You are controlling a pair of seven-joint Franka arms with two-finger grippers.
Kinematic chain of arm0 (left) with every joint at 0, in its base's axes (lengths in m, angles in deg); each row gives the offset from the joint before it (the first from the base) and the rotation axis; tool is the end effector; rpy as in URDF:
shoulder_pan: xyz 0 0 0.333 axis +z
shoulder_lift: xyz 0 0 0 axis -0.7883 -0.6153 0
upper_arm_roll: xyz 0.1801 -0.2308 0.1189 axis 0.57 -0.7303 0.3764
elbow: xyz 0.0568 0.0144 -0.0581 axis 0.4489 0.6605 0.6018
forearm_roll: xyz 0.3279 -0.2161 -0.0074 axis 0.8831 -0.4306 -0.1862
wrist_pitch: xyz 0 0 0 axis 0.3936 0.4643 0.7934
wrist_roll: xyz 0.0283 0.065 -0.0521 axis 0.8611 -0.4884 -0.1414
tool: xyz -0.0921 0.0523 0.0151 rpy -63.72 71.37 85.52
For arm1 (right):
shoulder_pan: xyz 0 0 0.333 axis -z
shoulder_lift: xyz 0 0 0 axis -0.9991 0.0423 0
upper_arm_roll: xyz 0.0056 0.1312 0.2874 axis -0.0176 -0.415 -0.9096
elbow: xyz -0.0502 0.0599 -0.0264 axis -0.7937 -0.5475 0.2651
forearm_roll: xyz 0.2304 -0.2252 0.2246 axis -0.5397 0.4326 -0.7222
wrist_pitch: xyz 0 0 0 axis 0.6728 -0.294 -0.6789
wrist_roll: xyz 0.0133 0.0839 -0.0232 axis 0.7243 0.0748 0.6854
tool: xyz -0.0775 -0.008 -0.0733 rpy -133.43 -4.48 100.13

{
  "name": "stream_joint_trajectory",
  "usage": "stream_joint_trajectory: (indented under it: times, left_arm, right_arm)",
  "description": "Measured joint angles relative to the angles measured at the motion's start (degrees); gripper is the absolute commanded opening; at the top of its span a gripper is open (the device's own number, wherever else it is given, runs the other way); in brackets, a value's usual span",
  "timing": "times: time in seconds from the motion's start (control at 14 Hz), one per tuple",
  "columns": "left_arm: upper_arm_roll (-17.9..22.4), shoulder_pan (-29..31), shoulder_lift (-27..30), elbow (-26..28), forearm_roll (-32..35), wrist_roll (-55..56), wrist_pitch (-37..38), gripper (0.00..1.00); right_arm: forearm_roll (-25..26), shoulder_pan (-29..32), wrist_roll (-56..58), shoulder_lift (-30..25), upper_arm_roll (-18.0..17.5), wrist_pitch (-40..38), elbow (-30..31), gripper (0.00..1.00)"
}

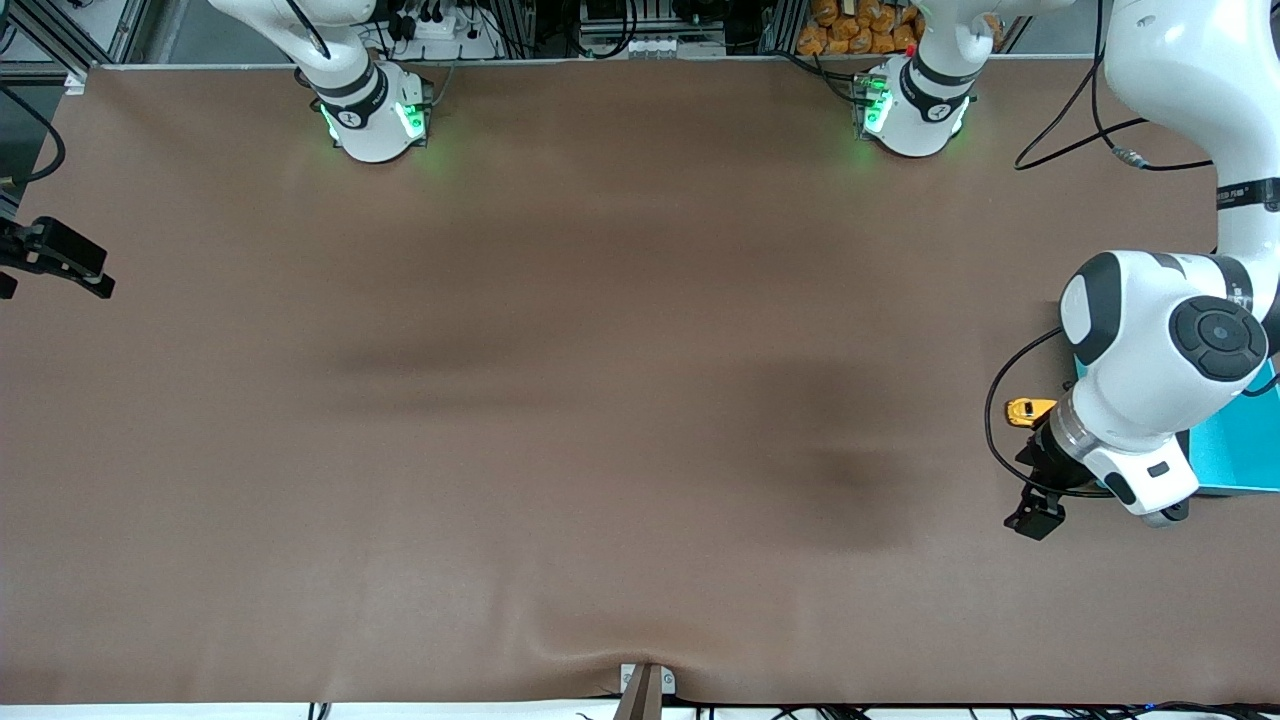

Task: Wind and store yellow beetle car
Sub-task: 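Lower the left gripper onto the yellow car and close it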

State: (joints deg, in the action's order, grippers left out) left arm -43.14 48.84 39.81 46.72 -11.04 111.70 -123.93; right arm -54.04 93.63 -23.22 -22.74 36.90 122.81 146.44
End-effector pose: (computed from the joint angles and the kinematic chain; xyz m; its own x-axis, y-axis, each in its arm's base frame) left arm 0.7075 -0.0643 0.3899 0.3767 0.9201 0.1077 0.9018 -0.3908 0.1845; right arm 0.5664 -0.0375 0.6457 0.9976 0.0156 0.0671 0.0126 -0.9989 0.0450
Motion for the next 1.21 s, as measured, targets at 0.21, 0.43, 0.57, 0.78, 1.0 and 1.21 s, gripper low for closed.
stream_joint_trajectory:
  times: [0.21, 0.43, 0.57, 0.78, 1.0, 1.21]
  left_arm:
    - [0.0, 1.1, -0.4, 1.6, 0.0, 3.2, 0.0, 1.0]
    - [0.1, 1.2, -0.6, 4.2, 0.0, 7.6, 0.1, 1.0]
    - [0.1, 1.2, -0.6, 6.5, 0.0, 9.1, 0.1, 1.0]
    - [0.2, 1.3, -0.6, 9.5, 0.0, 9.5, 0.1, 1.0]
    - [0.5, 1.3, -0.6, 11.3, 0.5, 11.0, 0.2, 1.0]
    - [0.7, 1.8, -0.6, 14.2, 5.8, 15.2, 0.4, 1.0]
  right_arm:
    - [0.0, 0.0, 0.0, -0.1, 0.0, 0.0, -0.5, 1.0]
    - [0.0, 0.0, 0.0, -0.1, 0.0, 0.1, -0.7, 1.0]
    - [0.0, 0.0, 0.0, -0.1, 0.0, 0.1, -0.8, 1.0]
    - [0.0, 0.1, 0.0, -0.1, 0.1, 0.2, -1.2, 1.0]
    - [0.0, 0.4, 0.0, -0.1, 0.2, 0.2, -1.2, 1.0]
    - [0.0, 1.0, 0.0, -0.1, 0.2, 0.2, -1.2, 1.0]
